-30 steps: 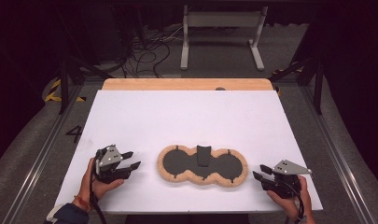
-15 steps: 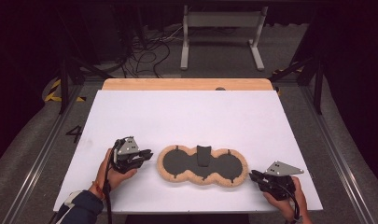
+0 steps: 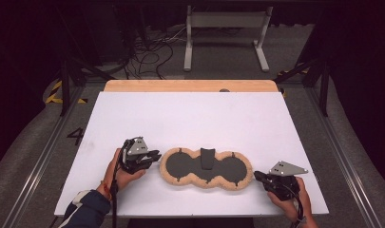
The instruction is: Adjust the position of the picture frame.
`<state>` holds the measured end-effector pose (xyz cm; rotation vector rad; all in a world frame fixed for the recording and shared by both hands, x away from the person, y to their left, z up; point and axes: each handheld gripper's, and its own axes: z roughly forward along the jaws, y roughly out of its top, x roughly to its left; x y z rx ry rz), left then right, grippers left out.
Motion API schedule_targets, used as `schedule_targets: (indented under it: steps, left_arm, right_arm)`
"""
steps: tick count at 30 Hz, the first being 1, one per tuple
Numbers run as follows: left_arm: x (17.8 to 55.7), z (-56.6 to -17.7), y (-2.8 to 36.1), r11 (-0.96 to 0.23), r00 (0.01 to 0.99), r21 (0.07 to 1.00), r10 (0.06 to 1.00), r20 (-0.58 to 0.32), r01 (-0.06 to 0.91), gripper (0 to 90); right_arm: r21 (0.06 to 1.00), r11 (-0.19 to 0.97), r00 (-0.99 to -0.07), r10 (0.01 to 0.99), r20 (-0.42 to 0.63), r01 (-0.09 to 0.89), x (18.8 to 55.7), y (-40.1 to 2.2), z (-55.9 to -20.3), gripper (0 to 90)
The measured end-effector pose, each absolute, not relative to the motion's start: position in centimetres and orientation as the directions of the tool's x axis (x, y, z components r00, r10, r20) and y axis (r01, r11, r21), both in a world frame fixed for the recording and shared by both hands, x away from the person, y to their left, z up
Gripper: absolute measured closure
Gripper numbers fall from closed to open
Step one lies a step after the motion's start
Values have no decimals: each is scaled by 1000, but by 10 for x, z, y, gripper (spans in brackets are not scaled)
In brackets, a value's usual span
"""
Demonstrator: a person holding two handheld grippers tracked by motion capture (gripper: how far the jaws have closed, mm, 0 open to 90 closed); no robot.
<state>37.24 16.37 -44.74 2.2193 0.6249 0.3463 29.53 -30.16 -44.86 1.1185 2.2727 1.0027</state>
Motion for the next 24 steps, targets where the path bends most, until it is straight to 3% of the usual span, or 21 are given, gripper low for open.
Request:
schedule_targets:
  steps: [12,24]
  left_arm:
    - [322,-449,166,-600,892,742,453,6,300,823]
    - [309,-454,140,-639,928,724,372,-7,261,839]
  right_arm:
    - [747,403,-569,822,-40,529,323,-301,-450,895]
    - [735,420,-584,811,-41,532,354,-293,-454,900]
